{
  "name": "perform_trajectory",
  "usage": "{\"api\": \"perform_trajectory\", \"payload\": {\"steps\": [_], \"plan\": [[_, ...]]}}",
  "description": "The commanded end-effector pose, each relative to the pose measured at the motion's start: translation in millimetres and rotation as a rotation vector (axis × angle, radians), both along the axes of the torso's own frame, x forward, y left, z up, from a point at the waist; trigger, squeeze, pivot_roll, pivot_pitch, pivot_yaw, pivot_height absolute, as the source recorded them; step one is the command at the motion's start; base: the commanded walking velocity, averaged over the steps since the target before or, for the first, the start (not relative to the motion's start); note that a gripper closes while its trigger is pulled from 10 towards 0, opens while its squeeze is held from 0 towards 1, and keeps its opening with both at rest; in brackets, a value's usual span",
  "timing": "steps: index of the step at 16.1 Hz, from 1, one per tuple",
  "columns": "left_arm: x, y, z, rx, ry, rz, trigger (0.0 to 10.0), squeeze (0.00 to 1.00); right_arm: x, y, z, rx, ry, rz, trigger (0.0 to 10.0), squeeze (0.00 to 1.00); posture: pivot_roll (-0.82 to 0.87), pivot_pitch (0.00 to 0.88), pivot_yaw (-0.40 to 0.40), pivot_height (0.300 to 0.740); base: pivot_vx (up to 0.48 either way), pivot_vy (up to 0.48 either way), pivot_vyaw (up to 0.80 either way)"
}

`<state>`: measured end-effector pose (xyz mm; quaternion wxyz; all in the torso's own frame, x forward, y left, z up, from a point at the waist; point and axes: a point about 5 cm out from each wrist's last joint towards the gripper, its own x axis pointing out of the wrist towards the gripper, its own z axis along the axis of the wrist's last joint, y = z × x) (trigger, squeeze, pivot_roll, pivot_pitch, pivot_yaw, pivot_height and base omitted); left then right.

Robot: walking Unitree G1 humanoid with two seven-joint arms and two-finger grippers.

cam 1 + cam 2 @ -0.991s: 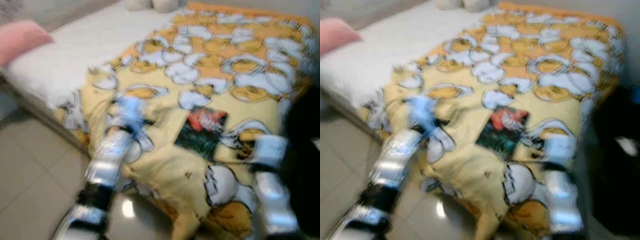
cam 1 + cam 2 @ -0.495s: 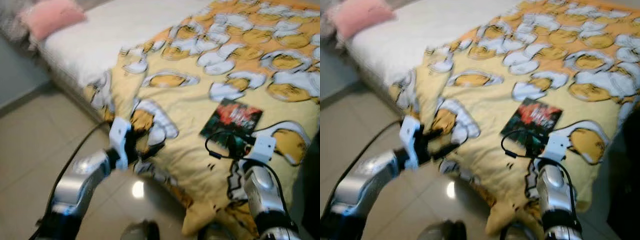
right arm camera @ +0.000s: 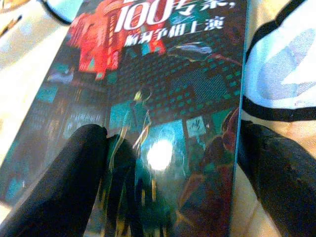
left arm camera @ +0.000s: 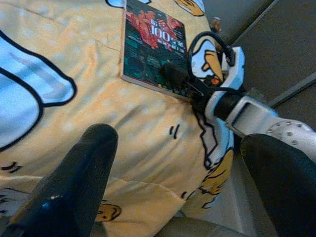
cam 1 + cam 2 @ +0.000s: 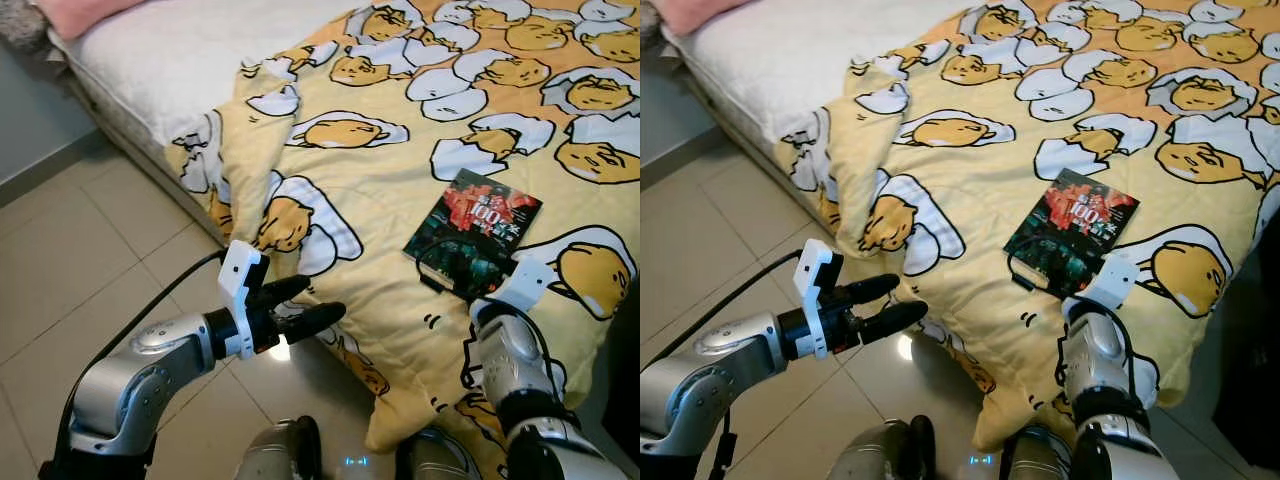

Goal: Clean up the room

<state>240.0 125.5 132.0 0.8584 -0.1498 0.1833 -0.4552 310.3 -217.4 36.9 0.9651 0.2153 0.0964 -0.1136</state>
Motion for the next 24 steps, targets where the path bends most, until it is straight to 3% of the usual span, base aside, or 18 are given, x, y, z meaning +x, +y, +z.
{"api": "perform_trajectory", "payload": {"steps": [1, 5, 6, 9, 13, 20, 24], "plan": [[-9.3, 1.4, 0.9, -0.023, 0.033, -0.019, 10.0, 0.00, -12.4, 6.5, -23.5, 0.127, 0.111, -0.012, 10.0, 0.00, 0.23, 0.269, 0.135, 0.740, 0.000, 0.000, 0.00], [-27.0, 2.2, -8.4, 0.012, 0.069, -0.067, 10.0, 0.00, -10.7, 9.1, -26.7, 0.238, 0.125, 0.006, 10.0, 0.00, 0.23, 0.274, 0.124, 0.740, 0.000, 0.000, 0.00], [-26.5, 1.7, -8.2, 0.013, 0.072, -0.065, 10.0, 0.00, -11.1, 8.9, -28.2, 0.276, 0.135, 0.001, 0.0, 0.00, 0.23, 0.273, 0.122, 0.740, 0.000, 0.000, 0.00], [-25.4, -1.0, -4.9, -0.016, 0.077, -0.070, 10.0, 0.00, -10.4, 11.4, -29.7, 0.396, 0.134, 0.008, 0.0, 0.00, 0.22, 0.272, 0.118, 0.740, 0.000, 0.000, 0.00], [-33.8, -2.5, -12.9, 0.014, 0.094, -0.110, 10.0, 0.00, -5.7, 12.0, -24.1, 0.411, 0.099, 0.030, 0.0, 0.00, 0.21, 0.268, 0.115, 0.740, 0.000, 0.000, 0.00], [-25.7, -5.6, -13.8, 0.002, 0.083, -0.086, 10.0, 0.00, -4.8, 12.4, -22.2, 0.519, 0.060, 0.026, 0.0, 0.00, 0.19, 0.260, 0.101, 0.740, 0.000, 0.000, 0.00], [-16.8, -16.9, -16.2, -0.037, 0.070, -0.086, 10.0, 0.00, 3.4, 10.3, -3.0, 0.525, -0.047, 0.056, 0.0, 0.00, 0.14, 0.224, 0.077, 0.740, 0.000, 0.000, 0.00]]}}
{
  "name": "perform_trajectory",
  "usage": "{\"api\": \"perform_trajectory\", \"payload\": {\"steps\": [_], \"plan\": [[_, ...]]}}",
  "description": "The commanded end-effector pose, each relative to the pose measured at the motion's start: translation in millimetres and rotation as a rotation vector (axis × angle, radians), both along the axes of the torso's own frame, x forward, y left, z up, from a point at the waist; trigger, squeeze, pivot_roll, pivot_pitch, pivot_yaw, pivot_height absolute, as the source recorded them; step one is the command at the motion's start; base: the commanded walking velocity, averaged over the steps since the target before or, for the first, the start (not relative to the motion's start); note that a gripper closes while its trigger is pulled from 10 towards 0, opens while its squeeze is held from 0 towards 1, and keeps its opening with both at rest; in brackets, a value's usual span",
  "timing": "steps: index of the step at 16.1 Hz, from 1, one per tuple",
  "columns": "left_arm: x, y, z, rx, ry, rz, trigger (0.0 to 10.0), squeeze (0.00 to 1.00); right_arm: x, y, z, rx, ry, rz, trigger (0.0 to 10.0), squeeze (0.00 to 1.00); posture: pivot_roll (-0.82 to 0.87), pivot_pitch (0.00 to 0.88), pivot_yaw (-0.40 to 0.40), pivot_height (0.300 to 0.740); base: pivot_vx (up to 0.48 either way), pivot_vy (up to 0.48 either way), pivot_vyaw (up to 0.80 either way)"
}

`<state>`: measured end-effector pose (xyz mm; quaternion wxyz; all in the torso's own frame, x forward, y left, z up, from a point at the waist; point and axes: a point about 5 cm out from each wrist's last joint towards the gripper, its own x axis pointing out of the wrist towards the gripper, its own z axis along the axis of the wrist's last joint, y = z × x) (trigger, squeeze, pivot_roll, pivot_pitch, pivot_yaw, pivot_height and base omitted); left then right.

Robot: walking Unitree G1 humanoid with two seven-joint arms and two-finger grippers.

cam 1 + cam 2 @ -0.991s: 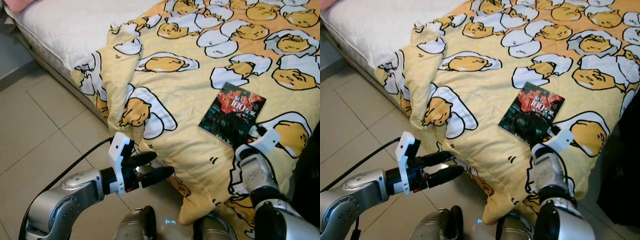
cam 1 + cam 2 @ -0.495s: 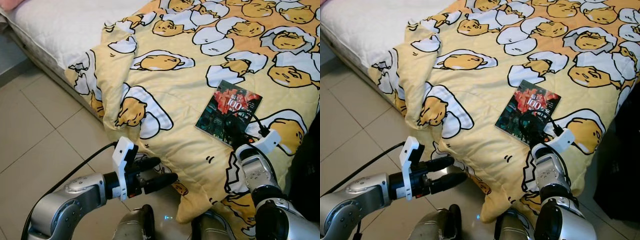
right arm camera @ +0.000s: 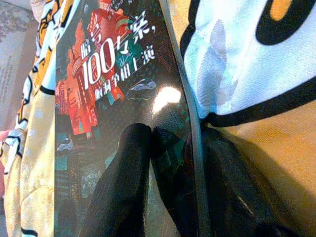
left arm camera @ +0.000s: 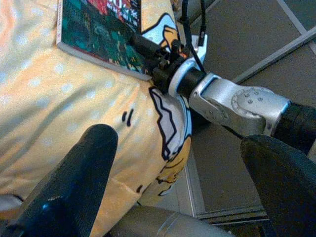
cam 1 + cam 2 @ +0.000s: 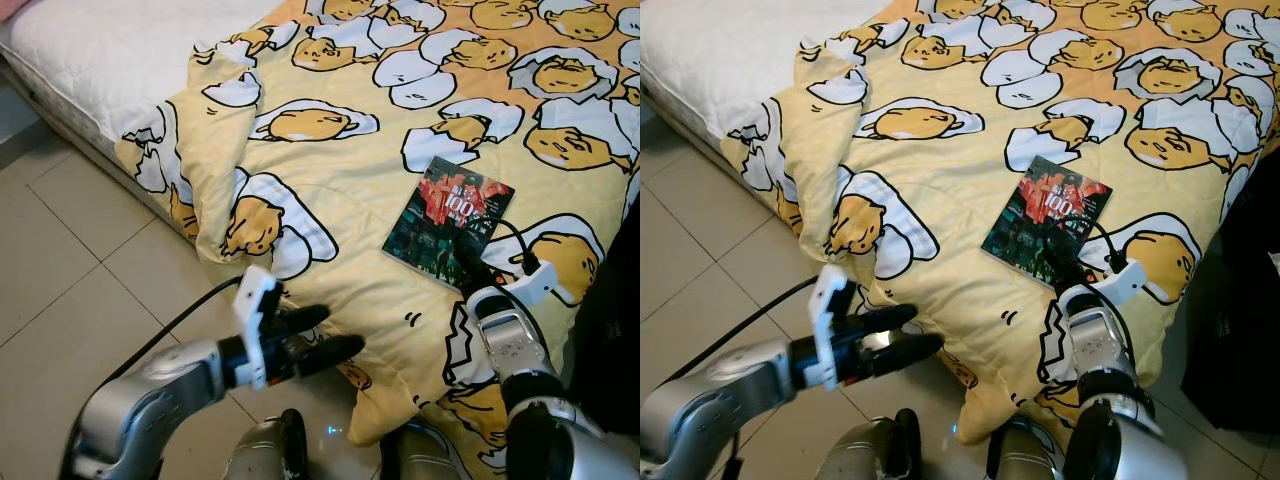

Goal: Clean up the room

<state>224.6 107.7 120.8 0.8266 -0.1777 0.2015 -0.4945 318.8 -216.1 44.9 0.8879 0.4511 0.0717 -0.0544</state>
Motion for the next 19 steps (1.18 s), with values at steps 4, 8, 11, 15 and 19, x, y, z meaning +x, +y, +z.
{"api": "perform_trajectory", "payload": {"steps": [4, 8, 11, 15, 19], "plan": [[17.1, -11.3, -9.9, -0.003, -0.027, 0.058, 10.0, 0.00, -6.9, -2.8, 19.0, -0.006, -0.048, 0.004, 0.0, 0.00, 0.08, 0.173, 0.053, 0.740, 0.000, 0.000, 0.00], [33.4, -27.4, -13.1, -0.048, -0.047, 0.091, 10.0, 0.00, -4.9, -14.5, 63.1, -0.039, -0.172, -0.020, 0.0, 0.00, 0.02, 0.091, 0.034, 0.740, 0.000, 0.000, 0.00], [50.9, -36.9, -13.7, -0.017, -0.134, 0.140, 10.0, 0.00, -1.5, -31.9, 114.0, -0.246, -0.268, -0.059, 0.0, 0.00, 0.00, 0.005, 0.025, 0.740, 0.000, 0.000, 0.00], [86.4, 9.4, -8.2, 0.280, -0.386, 0.544, 10.0, 0.00, -35.6, -45.7, 125.1, -0.965, -0.210, -0.171, 0.0, 0.00, -0.02, 0.000, 0.039, 0.740, 0.000, 0.000, 0.00], [92.7, 18.8, 3.4, 0.411, -0.558, 0.700, 10.0, 0.00, -71.6, -35.9, 76.8, -1.205, -0.109, -0.136, 0.0, 0.00, -0.03, 0.000, 0.049, 0.740, 0.000, 0.000, 0.00]]}}
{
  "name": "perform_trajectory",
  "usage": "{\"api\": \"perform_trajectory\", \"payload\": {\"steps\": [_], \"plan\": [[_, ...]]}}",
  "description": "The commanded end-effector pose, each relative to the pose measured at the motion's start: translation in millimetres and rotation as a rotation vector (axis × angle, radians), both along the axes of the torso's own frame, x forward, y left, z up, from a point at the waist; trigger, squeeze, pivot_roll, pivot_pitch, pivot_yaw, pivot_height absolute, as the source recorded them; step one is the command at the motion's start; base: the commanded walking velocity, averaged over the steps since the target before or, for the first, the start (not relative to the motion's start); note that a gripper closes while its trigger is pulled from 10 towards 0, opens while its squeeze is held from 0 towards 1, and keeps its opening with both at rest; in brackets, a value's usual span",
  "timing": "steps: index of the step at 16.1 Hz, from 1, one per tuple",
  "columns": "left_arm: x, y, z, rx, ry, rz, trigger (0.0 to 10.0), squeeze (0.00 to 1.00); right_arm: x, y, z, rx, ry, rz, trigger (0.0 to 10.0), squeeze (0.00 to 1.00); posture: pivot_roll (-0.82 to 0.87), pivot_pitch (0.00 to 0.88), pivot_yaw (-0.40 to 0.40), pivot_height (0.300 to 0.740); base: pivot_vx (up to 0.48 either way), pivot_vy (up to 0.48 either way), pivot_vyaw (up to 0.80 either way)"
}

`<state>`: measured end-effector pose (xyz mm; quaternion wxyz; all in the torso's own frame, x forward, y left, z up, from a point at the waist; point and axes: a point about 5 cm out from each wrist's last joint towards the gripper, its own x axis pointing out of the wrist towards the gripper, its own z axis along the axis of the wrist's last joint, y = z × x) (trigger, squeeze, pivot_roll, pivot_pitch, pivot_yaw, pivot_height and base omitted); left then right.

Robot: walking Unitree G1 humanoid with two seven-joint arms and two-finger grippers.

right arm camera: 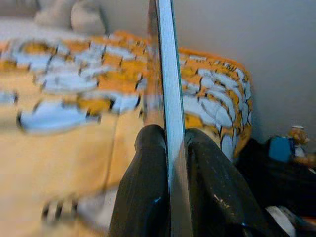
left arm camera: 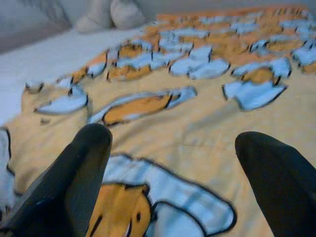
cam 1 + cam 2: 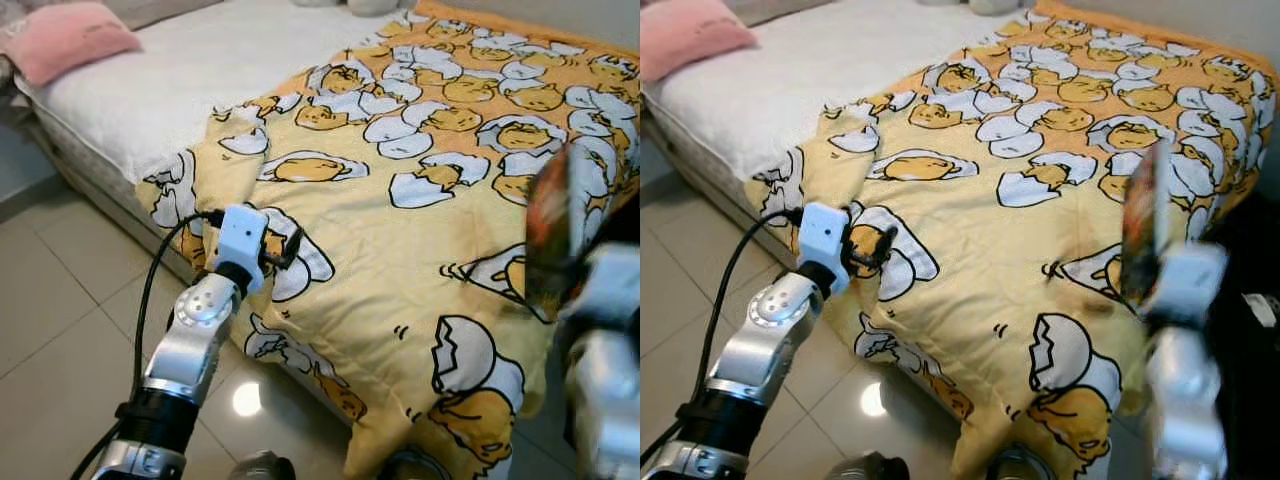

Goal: Clean up the room

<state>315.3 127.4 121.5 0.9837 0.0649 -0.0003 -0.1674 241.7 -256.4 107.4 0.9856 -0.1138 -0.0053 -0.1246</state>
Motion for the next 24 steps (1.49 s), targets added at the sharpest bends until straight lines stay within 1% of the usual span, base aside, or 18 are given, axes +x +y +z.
{"api": "perform_trajectory", "payload": {"steps": [1, 3, 4, 6, 9, 11, 12, 14, 17, 18, 20, 21, 22, 24], "plan": [[4.8, -3.2, 2.5, 0.022, -0.042, 0.001, 10.0, 0.00, 1.4, 8.9, 7.4, -0.055, -0.074, 0.016, 0.0, 0.00, -0.04, 0.000, 0.053, 0.740, 0.000, 0.000, 0.00], [9.5, -5.6, -1.4, -0.002, -0.020, -0.001, 10.0, 0.00, -2.5, 13.7, -4.7, -0.030, -0.061, 0.008, 0.0, 0.00, -0.04, 0.000, 0.062, 0.740, -0.167, 0.174, 0.00], [11.8, -6.9, -2.1, -0.001, -0.016, -0.008, 10.0, 0.00, -2.8, 14.6, -7.7, 0.001, -0.066, -0.001, 0.0, 0.00, -0.05, 0.000, 0.066, 0.740, -0.322, 0.360, 0.00], [13.2, -8.7, -3.7, -0.014, -0.009, -0.016, 10.0, 0.00, -2.8, 13.3, -10.0, -0.001, -0.064, -0.010, 0.0, 0.00, -0.05, 0.000, 0.068, 0.740, -0.311, 0.368, 0.00], [14.0, -9.1, -11.1, -0.031, 0.017, -0.031, 10.0, 0.00, -2.1, 13.2, -14.1, -0.002, -0.057, -0.012, 0.0, 0.00, -0.06, 0.000, 0.070, 0.740, -0.294, 0.382, -0.80], [15.2, -7.5, -21.6, -0.044, 0.078, -0.079, 10.0, 0.00, -7.3, 12.1, -22.2, 0.012, -0.035, -0.015, 0.0, 0.00, -0.05, 0.000, 0.067, 0.740, -0.257, 0.409, -0.80], [17.8, -7.4, -22.8, -0.044, 0.090, -0.090, 10.0, 0.00, -9.6, 11.7, -25.1, 0.015, -0.025, -0.016, 0.0, 0.00, -0.05, 0.000, 0.068, 0.740, 0.000, 0.446, -0.80], [22.1, -7.1, -19.3, -0.049, 0.079, -0.102, 10.0, 0.00, -13.2, 9.5, -28.3, 0.018, -0.016, -0.027, 0.0, 0.00, -0.06, 0.000, 0.077, 0.740, 0.000, 0.457, -0.80], [23.6, -8.3, -23.4, -0.047, 0.089, -0.121, 10.0, 0.00, -17.7, 8.1, -34.5, 0.038, 0.005, -0.047, 0.0, 0.00, -0.08, 0.000, 0.086, 0.740, 0.000, 0.479, -0.80], [24.4, -11.6, -29.7, 0.007, 0.111, -0.124, 10.0, 0.00, -20.8, 7.9, -41.0, 0.047, 0.031, -0.062, 0.0, 0.00, -0.08, 0.000, 0.090, 0.740, 0.000, 0.000, 0.00], [25.6, -14.6, -28.9, -0.002, 0.107, -0.136, 10.0, 0.00, -23.2, 7.6, -42.9, 0.055, 0.032, -0.070, 0.0, 0.00, -0.09, 0.000, 0.093, 0.740, 0.000, 0.000, 0.00], [26.5, -16.2, -27.6, -0.030, 0.111, -0.144, 10.0, 0.00, -23.5, 8.6, -42.6, 0.070, 0.024, -0.071, 0.0, 0.00, -0.10, 0.000, 0.096, 0.740, 0.000, 0.326, 0.00], [27.6, -17.4, -27.1, -0.040, 0.113, -0.149, 10.0, 0.00, -22.7, 9.9, -42.5, 0.099, 0.014, -0.069, 0.0, 0.00, -0.10, 0.000, 0.095, 0.740, 0.000, 0.480, -0.52], [28.7, -16.7, -27.5, -0.043, 0.110, -0.134, 10.0, 0.00, -22.8, 9.8, -43.1, 0.111, 0.013, -0.076, 0.0, 0.00, -0.10, 0.000, 0.093, 0.740, 0.000, 0.480, -0.80]]}}
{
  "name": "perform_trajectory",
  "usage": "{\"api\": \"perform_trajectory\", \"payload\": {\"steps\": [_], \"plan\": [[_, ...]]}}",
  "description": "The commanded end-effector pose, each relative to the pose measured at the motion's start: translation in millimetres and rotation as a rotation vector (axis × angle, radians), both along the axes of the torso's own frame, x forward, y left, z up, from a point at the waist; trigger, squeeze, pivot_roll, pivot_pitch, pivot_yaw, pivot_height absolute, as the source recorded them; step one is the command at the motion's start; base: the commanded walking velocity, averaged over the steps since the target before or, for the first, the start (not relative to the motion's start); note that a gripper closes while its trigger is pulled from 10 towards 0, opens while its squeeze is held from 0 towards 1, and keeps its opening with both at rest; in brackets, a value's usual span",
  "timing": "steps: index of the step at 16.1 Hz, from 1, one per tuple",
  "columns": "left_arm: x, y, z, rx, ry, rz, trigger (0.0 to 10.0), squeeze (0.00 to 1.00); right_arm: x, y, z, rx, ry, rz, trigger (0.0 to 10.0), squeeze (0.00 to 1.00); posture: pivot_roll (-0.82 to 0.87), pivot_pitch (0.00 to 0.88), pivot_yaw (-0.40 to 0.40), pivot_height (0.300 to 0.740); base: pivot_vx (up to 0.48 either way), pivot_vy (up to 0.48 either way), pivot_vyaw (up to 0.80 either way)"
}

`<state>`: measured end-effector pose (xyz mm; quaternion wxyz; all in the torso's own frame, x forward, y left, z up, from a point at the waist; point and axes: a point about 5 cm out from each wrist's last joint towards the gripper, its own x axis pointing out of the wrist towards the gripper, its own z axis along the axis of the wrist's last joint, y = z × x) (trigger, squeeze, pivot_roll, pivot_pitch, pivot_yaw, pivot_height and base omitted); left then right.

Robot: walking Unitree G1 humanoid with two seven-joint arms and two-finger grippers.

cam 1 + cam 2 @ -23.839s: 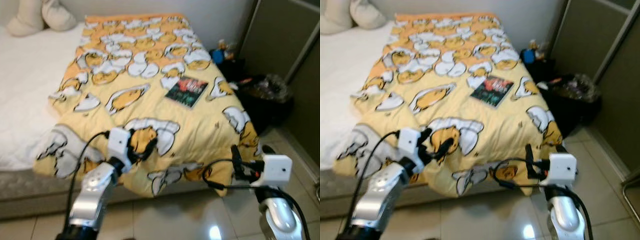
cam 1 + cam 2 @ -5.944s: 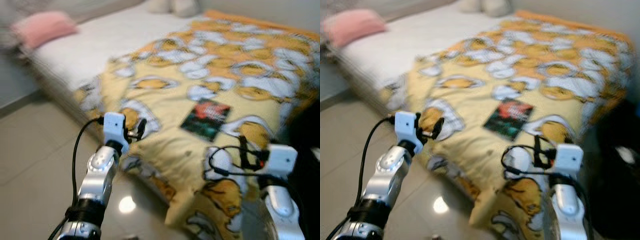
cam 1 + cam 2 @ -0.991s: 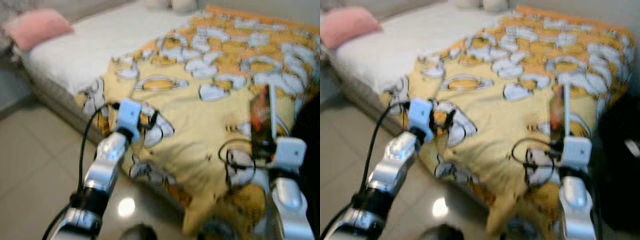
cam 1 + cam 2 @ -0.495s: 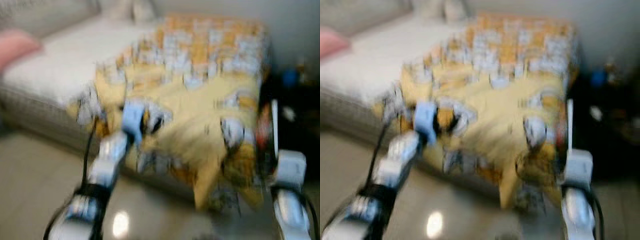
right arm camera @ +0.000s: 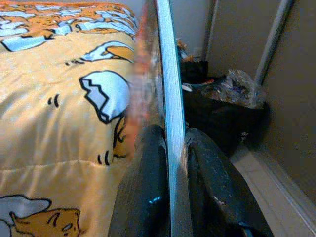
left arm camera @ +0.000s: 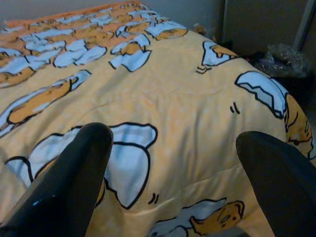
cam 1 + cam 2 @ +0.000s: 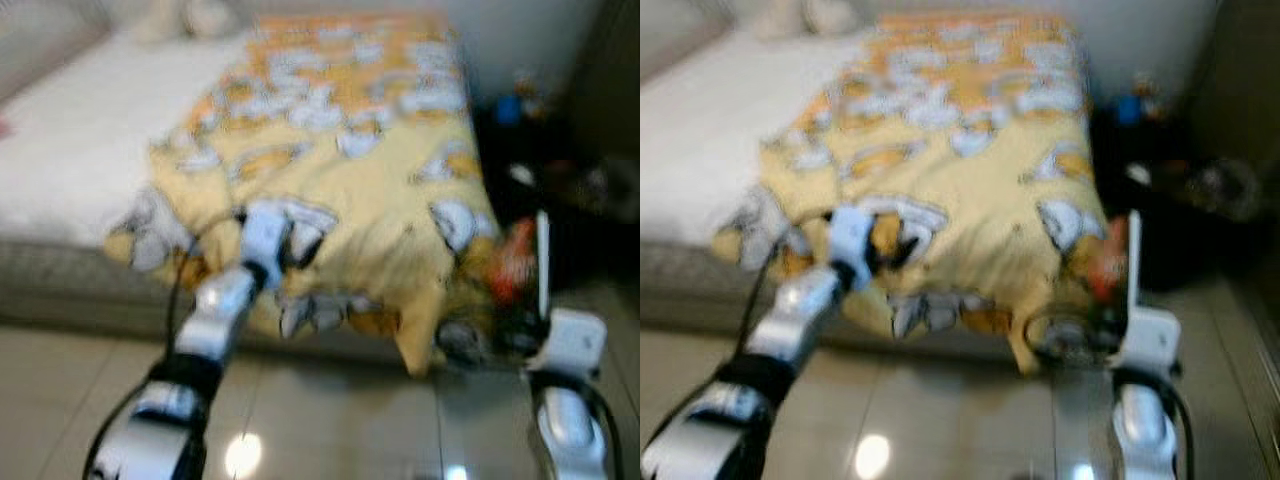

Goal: Clean up the room

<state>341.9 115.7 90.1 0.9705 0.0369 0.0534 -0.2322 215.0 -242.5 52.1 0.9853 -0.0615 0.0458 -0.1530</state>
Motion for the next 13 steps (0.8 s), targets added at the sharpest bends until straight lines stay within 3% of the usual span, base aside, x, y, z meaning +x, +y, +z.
{"api": "perform_trajectory", "payload": {"steps": [1, 6, 8, 12, 13], "plan": [[2.9, -4.9, 3.6, -0.016, -0.014, 0.004, 10.0, 0.00, 3.6, -4.7, 11.4, -0.003, -0.065, -0.016, 0.0, 0.00, -0.10, 0.000, 0.090, 0.740, 0.000, 0.480, -0.80], [3.5, -4.7, 3.4, -0.027, -0.012, 0.017, 10.0, 0.00, 3.3, -5.8, 10.3, 0.003, -0.062, -0.022, 0.0, 0.00, -0.10, 0.000, 0.086, 0.740, 0.000, 0.480, -0.80], [-3.2, 2.3, -4.7, -0.011, -0.016, 0.094, 10.0, 0.00, 7.0, -6.7, 8.9, 0.005, -0.052, -0.002, 0.0, 0.00, -0.08, 0.000, 0.069, 0.740, 0.000, 0.480, 0.00], [-2.8, 7.4, -8.1, -0.013, -0.013, 0.173, 10.0, 0.00, 9.3, -4.8, 8.7, 0.008, -0.047, 0.018, 0.0, 0.00, -0.07, 0.000, 0.062, 0.740, 0.000, 0.477, 0.18], [-2.6, 19.0, -7.8, -0.032, -0.019, 0.277, 10.0, 0.00, 11.2, -4.0, 8.3, 0.006, -0.038, 0.037, 0.0, 0.00, -0.07, 0.000, 0.061, 0.740, 0.000, 0.469, 0.70]]}}
